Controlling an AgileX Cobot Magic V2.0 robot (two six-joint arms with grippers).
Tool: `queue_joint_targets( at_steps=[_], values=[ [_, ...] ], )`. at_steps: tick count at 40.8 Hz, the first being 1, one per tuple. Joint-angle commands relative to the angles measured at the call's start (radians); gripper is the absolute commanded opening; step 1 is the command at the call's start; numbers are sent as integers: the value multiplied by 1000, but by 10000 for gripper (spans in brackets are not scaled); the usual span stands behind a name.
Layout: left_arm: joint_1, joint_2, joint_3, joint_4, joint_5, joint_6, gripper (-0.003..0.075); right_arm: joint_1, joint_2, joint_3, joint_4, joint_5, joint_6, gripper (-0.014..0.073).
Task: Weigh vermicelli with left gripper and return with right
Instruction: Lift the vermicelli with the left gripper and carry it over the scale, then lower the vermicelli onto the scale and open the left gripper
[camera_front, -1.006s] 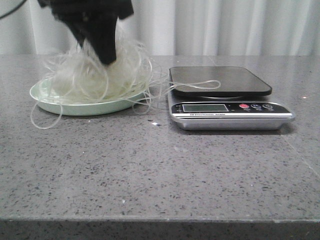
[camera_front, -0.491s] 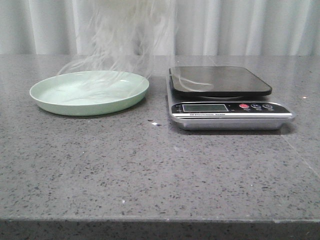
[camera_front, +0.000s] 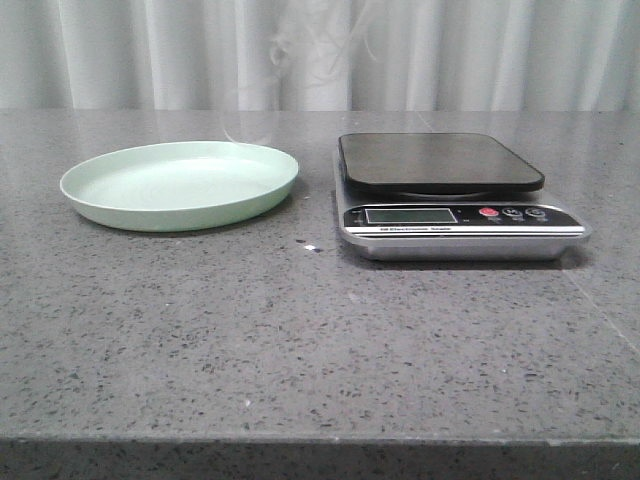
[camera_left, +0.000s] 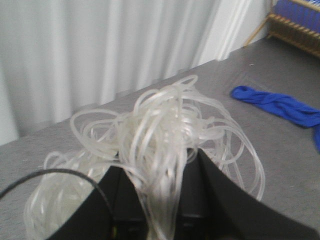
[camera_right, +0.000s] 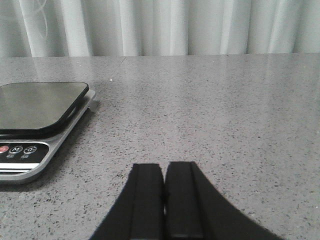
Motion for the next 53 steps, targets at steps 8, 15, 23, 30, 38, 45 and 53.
queue_joint_targets(
  at_steps=[8,15,23,30,38,45,53],
  values=[
    [-71,49,-32,-44,-85,9,140,-4,-16,-8,4,-73,-2,150],
    [-82,103,-32,4,9,9,140,-4,-16,-8,4,-73,-2,150],
    [-82,169,-28,8,106,9,140,-4,-16,-8,4,-73,-2,150],
    [-88,221,-28,8,174,9,140,-4,-16,-8,4,-73,-2,150],
    [-92,281,-28,13,269,9,140,-4,-16,-8,4,-73,-2,150],
    [-93,330,-28,13,310,9,139,-4,-16,-8,4,-73,-2,150],
    [-94,341,-28,9,310,9,141,-4,-16,-8,4,-74,-2,150]
  ],
)
